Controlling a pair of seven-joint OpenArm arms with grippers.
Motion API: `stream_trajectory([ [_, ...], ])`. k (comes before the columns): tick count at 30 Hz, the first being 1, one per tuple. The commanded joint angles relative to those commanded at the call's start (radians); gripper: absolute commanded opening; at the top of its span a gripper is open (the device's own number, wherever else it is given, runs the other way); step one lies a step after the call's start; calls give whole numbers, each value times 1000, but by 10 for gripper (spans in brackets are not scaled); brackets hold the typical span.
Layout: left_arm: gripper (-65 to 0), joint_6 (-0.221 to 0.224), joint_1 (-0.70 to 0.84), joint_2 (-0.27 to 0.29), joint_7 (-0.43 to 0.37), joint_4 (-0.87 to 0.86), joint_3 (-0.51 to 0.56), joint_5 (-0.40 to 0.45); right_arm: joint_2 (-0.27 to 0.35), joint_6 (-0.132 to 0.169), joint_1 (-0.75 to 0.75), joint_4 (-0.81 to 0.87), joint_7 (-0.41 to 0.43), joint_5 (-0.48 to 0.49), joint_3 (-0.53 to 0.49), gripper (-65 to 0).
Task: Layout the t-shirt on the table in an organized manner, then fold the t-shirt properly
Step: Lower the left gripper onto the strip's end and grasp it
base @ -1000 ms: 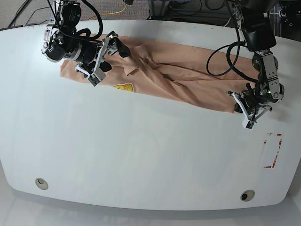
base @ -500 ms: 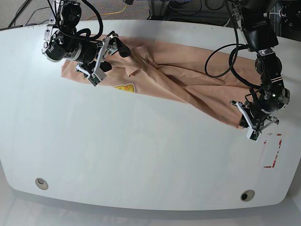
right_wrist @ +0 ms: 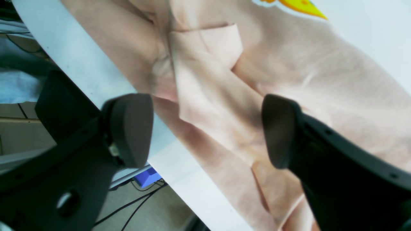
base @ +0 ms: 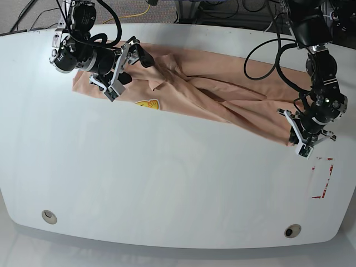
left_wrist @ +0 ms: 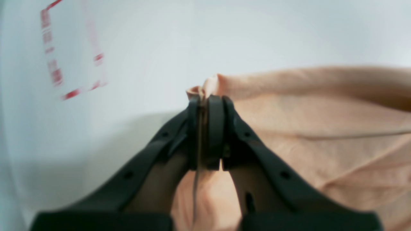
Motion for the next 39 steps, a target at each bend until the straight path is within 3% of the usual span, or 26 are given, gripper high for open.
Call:
stream_trajectory([
  [6, -650, 0, 61, -61, 0, 44, -2, -5, -2, 0, 2, -2, 0, 0, 0, -141],
  [16, -650, 0, 135, -91, 0, 57, -60, -3, -2, 0, 2, -2, 0, 0, 2, -141],
  [30, -644, 0, 198, -123, 0, 55, -58, 2, -2, 0, 3, -46, 0, 0, 3, -141],
  [34, -561, 0, 218, -126, 0, 55, -58, 2, -2, 0, 3, -46, 0, 0, 3, -141],
  [39, -325, 0, 222, -126, 12, 55, -58, 2, 0, 0, 9, -46, 0, 0, 3, -141],
])
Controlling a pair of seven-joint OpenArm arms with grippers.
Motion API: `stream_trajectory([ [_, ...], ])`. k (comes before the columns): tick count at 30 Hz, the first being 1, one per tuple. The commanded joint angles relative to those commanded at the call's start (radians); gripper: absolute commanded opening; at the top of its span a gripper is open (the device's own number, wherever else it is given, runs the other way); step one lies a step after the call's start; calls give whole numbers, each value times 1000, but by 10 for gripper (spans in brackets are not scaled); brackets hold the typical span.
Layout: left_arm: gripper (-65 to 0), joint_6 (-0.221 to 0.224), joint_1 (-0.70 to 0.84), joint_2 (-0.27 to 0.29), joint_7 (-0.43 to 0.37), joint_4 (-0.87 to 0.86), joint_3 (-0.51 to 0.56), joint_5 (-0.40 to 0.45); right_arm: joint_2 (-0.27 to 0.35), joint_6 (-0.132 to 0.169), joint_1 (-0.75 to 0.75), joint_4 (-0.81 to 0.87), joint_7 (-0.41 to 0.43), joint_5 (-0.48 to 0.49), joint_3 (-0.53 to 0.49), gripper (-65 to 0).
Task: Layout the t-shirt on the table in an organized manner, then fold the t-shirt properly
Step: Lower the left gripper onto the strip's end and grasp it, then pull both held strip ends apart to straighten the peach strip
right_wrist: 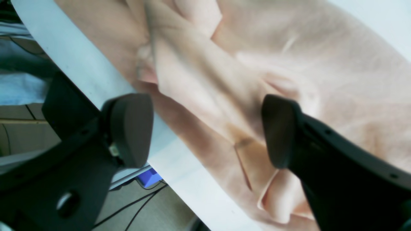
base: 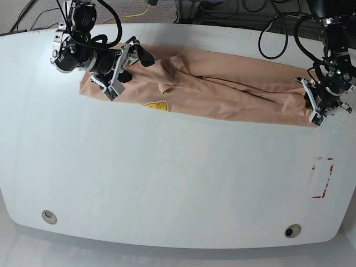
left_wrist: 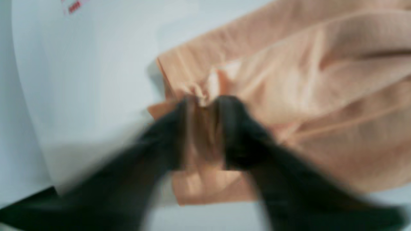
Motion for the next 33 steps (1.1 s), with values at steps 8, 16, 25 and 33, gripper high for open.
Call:
stream_trajectory([
  [8, 0, 6, -9, -34, 66, 0, -6, 0, 3, 0, 17, 2, 0, 0, 0, -141],
  [16, 0, -3, -37, -49, 66, 63, -20, -8, 3, 0, 58, 8, 0, 8, 21, -141],
  [25, 0, -59, -51, 37, 63, 153, -60, -8, -12, 0, 123, 23, 15, 6, 34, -195],
  [33, -440, -59, -43, 104, 63, 157, -61, 0, -40, 0, 89, 23, 92, 2, 34, -650],
])
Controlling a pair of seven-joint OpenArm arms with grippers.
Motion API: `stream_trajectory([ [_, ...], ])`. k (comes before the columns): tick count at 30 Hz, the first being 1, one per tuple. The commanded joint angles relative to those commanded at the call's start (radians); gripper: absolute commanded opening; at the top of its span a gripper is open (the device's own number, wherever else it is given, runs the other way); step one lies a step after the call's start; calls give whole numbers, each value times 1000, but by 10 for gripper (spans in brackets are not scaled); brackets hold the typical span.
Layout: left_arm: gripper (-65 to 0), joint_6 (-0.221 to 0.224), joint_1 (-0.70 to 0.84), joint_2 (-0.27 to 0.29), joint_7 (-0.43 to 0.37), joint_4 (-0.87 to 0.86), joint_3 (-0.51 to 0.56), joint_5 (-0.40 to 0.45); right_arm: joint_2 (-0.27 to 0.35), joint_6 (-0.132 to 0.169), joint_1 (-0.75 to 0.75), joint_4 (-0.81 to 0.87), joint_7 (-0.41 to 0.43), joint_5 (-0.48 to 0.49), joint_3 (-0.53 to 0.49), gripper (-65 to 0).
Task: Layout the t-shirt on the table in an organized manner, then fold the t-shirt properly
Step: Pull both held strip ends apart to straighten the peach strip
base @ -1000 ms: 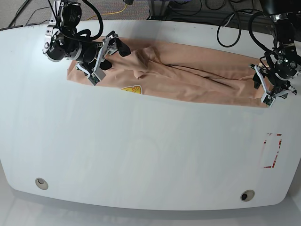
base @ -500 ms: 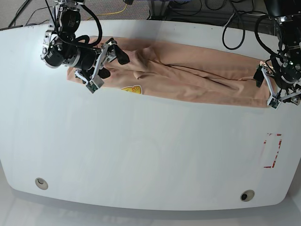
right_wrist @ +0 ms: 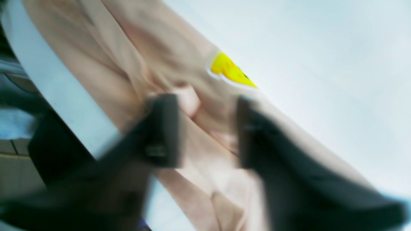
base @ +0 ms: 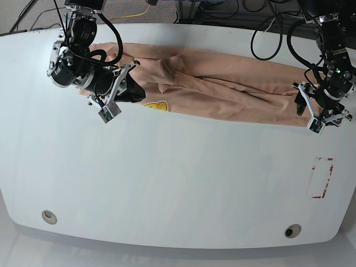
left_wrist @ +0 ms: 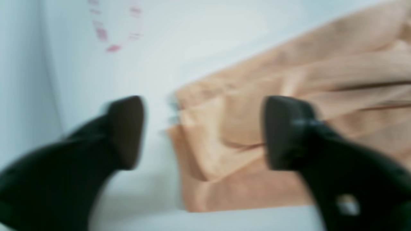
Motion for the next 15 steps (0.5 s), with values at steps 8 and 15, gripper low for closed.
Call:
stream_trajectory([
  [8, -649, 0, 63, 8, 2, -25, 5, 2, 2, 0, -100, -11, 52, -3, -3, -650],
  [15, -650, 0, 80, 8, 0, -127, 5, 2, 35, 0, -140, -132, 133, -3, -6, -648],
])
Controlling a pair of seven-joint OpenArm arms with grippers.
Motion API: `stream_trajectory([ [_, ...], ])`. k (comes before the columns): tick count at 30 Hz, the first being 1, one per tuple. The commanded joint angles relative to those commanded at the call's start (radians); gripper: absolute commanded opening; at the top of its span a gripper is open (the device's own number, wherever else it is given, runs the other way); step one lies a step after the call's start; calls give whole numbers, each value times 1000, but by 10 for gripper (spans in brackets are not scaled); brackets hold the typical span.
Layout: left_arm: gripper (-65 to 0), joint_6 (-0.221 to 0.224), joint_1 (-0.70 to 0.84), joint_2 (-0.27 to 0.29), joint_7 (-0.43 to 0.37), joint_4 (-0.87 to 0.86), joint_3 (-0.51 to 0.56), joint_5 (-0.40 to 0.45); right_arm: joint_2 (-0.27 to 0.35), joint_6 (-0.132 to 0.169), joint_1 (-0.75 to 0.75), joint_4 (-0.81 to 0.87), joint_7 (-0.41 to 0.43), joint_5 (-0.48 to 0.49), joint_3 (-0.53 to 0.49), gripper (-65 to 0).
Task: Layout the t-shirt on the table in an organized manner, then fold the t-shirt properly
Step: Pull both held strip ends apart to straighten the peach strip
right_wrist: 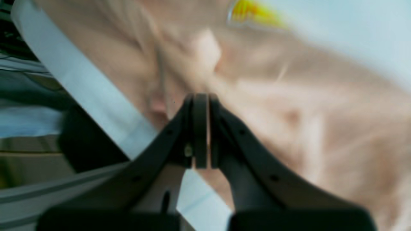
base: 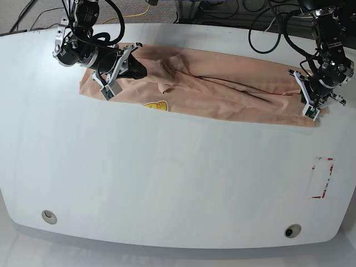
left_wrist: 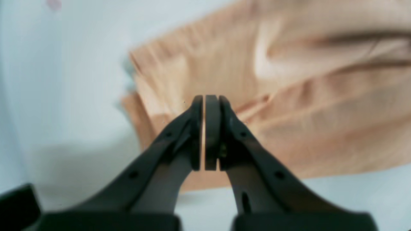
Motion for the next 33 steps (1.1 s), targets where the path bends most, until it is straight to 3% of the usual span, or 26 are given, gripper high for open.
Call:
stream_trajectory([
  [4, -650, 0, -3, -3, -3, -78, 17, 0, 52, 0, 6, -100, 69, 0, -2, -647],
  [10, -650, 0, -3, -20, -51, -140, 72, 0, 155, 0, 78, -245, 92, 0, -38, -647],
  [19, -650, 0, 3, -17, -52, -112, 86, 0, 327, 0, 137, -362, 193, 0, -109, -644],
  [28, -650, 0, 26, -12, -20, -52, 87, -2, 382, 0, 212, -462, 221, -2, -187, -644],
  [33, -650, 0, 31, 5, 38, 2, 100, -2, 384, 0, 233, -462, 245, -64, -218, -644],
])
